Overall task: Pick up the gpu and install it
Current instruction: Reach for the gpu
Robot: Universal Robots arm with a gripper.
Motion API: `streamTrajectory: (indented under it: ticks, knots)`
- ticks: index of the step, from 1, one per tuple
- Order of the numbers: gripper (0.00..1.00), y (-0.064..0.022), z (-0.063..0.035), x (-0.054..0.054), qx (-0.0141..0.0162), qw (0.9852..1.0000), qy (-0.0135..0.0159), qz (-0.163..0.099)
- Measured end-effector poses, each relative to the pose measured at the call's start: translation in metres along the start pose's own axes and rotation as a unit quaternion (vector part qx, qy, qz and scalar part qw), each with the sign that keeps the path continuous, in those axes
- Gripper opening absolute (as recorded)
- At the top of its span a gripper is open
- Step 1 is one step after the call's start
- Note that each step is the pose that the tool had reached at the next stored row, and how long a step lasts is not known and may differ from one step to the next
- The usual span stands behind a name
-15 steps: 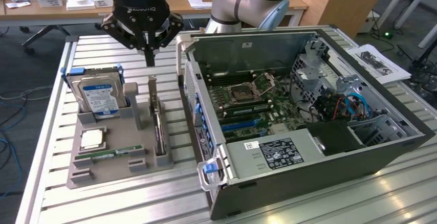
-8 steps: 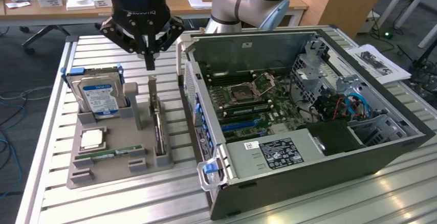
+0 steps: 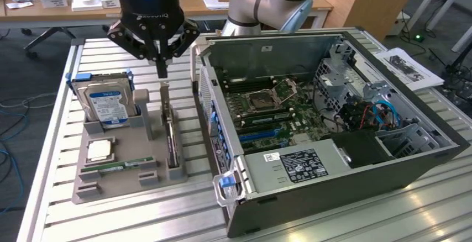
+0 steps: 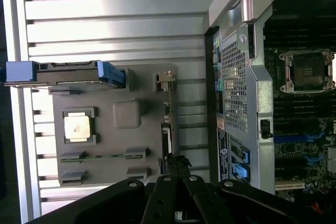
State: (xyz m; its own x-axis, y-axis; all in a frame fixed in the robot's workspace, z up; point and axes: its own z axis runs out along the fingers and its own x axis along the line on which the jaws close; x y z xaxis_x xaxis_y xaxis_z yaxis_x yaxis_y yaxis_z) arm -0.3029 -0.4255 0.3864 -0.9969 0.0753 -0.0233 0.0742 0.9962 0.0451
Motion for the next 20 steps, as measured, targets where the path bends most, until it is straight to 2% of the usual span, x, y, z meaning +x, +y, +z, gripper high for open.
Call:
streamTrajectory:
  ticks: [5, 13, 20]
  knots:
    - [0.11, -0.0035, -0.0001, 0.000, 0.0000, 1.0000, 0.0000, 0.000]
    - [0.11, -0.0147, -0.0005, 0.000, 0.0001, 1.0000, 0.0000, 0.000]
    - [0.11, -0.0162, 0.0017, 0.003, 0.0003, 1.0000, 0.0000, 0.000]
